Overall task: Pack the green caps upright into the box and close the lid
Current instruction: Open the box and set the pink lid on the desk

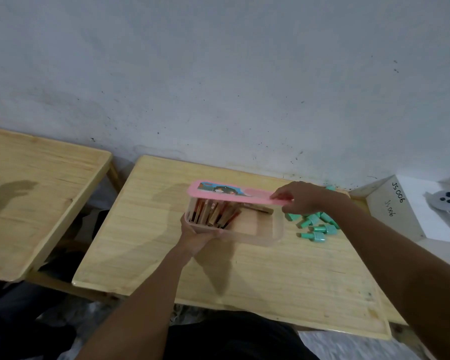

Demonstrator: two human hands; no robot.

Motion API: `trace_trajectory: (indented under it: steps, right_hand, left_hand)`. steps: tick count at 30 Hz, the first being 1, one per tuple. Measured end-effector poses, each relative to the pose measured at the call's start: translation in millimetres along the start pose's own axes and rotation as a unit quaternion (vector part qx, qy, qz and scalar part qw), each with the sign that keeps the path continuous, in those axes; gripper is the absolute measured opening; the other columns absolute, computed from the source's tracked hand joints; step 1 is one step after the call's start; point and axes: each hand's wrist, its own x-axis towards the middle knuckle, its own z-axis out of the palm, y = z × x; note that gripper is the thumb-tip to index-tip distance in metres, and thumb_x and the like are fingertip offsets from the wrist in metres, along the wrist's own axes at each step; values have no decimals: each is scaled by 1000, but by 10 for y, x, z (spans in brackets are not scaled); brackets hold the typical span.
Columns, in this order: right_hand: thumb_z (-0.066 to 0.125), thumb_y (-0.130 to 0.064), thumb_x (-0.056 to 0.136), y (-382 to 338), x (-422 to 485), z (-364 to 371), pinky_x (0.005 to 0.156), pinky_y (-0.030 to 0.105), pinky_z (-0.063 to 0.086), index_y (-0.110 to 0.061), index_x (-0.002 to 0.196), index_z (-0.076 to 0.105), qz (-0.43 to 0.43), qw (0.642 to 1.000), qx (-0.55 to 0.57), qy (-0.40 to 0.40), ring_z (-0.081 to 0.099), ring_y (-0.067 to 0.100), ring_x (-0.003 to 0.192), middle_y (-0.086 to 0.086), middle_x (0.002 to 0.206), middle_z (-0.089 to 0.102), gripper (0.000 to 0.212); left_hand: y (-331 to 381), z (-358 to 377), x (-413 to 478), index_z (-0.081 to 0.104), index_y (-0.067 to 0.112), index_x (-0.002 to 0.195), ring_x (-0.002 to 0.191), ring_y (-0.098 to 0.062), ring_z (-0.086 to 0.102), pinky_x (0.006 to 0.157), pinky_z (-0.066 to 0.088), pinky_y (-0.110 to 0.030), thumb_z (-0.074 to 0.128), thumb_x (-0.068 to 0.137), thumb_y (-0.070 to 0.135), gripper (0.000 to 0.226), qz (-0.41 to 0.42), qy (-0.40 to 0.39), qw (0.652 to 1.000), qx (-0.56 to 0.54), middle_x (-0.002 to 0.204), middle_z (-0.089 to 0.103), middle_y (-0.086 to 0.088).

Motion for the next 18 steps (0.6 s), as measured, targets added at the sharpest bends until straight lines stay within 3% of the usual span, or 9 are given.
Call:
trace_trajectory:
  steps: [2, 4, 6, 8, 11, 14, 16, 18]
  right_hand:
    - [56, -25, 91, 14, -10, 40, 77, 25, 44, -26, 127, 62, 5, 996, 37, 79, 60, 10, 91, -9, 111, 67, 36]
    - [52, -27, 96, 14, -13, 75, 64, 24, 45, -22, 116, 68, 21, 983, 82, 165, 59, 6, 71, -12, 86, 67, 26]
    - [52, -30, 98, 27, 1, 105, 67, 30, 53, -21, 112, 69, 31, 962, 94, 255, 62, 11, 71, -4, 91, 72, 24]
    - [54, -29, 97, -6, 1, 115, 73, 34, 54, -17, 114, 69, 16, 933, 90, 347, 65, 19, 80, 4, 100, 73, 25]
    - [64, -20, 92, -234, -31, 83, 69, 22, 46, -13, 110, 73, -59, 884, 118, 449, 64, 18, 81, 6, 98, 73, 21]
    - [67, -19, 87, -564, -9, 144, 60, 22, 50, -14, 108, 74, -136, 855, 112, 488, 60, 12, 67, 4, 90, 72, 23]
    - [62, -23, 86, -793, 48, 268, 51, 25, 54, -17, 109, 73, -170, 850, 93, 489, 56, 5, 63, 1, 89, 72, 26]
    - [62, -22, 84, -1033, 112, 448, 50, 28, 55, -20, 107, 74, -211, 840, 67, 495, 61, 8, 67, 0, 90, 72, 26]
  left_hand:
    - [36, -21, -15, 8, 36, 144, 125, -21, 46, 105, 44, -40, 96, 37, 36, 138, -12, -12, 1000, 9, 140, 42, -5]
    - [70, -24, -51, 6, 32, 147, 125, -20, 42, 103, 43, -34, 95, 47, 31, 133, -15, -17, 1000, 15, 141, 36, -3]
    - [109, -17, -99, 7, 23, 148, 120, -16, 40, 93, 43, -26, 91, 57, 22, 124, -9, -12, 1000, 24, 137, 34, -2]
    - [139, -30, -120, 9, 21, 148, 130, -21, 37, 100, 43, -32, 90, 58, 33, 122, -1, 0, 998, 68, 147, 28, -5]
    - [242, -116, -154, 21, 13, 147, 140, -28, 28, 112, 33, -42, 76, 71, 50, 101, 50, 115, 983, 137, 152, 21, -10]
    - [529, -165, -250, 41, 14, 135, 129, -23, 41, 106, 39, -38, 58, 83, 57, 70, 132, 220, 964, 73, 140, 37, -8]
    - [791, -180, -288, 56, 17, 118, 112, -20, 55, 94, 47, -35, 50, 86, 61, 54, 105, 189, 976, -15, 124, 56, -5]
    - [1026, -189, -298, 63, 17, 105, 100, -24, 65, 89, 51, -39, 50, 86, 61, 49, 41, 72, 989, -124, 108, 68, -6]
